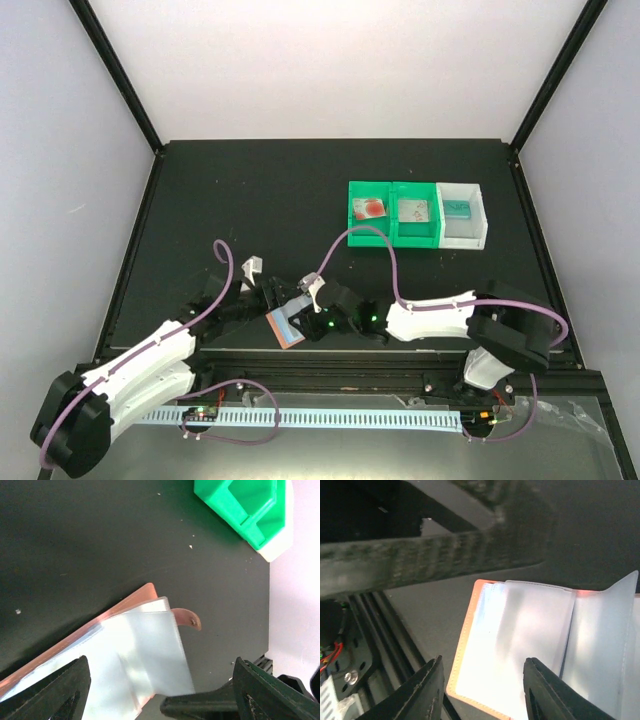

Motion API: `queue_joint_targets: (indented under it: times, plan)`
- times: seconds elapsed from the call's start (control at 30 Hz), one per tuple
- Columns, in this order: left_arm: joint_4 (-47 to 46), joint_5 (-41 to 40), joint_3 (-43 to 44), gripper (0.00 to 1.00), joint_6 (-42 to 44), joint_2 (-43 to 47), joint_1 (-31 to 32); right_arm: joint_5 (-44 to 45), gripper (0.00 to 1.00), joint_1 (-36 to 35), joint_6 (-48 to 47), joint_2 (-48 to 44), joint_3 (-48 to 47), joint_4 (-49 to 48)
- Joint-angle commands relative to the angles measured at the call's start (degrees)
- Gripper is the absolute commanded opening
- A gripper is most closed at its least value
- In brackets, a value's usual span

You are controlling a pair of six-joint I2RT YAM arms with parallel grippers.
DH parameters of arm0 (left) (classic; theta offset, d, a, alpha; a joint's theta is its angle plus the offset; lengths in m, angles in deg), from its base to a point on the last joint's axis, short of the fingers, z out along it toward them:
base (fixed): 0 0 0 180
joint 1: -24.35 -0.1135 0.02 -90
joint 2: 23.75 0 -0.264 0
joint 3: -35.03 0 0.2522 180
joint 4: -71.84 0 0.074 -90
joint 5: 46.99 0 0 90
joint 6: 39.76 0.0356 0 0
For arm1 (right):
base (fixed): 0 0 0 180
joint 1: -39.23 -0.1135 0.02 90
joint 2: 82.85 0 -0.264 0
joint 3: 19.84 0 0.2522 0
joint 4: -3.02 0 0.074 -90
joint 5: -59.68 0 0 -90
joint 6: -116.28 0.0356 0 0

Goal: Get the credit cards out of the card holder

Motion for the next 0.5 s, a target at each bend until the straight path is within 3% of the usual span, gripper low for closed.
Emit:
queue_joint_targets:
  times: [0.0,0.13,0.47]
  plan:
    - [-1.02,0.24,-3.07,0.80,-3.20,3.90,-1.55,3.97,0.48,-0.80,-2.34,3.70,-3.68,3.03]
    - [-5.39,1.92,-6.72,0.80,-6.40,5.42,-1.97,8.87,0.48,-1.37,-2.21,6.64,-3.61,3.25]
    - [-5.78,3.30,-6.60,0.84,-5.96,2.53,-2.02,13.47,0.39,-1.41,-1.93,10.02,-1.90,0.88]
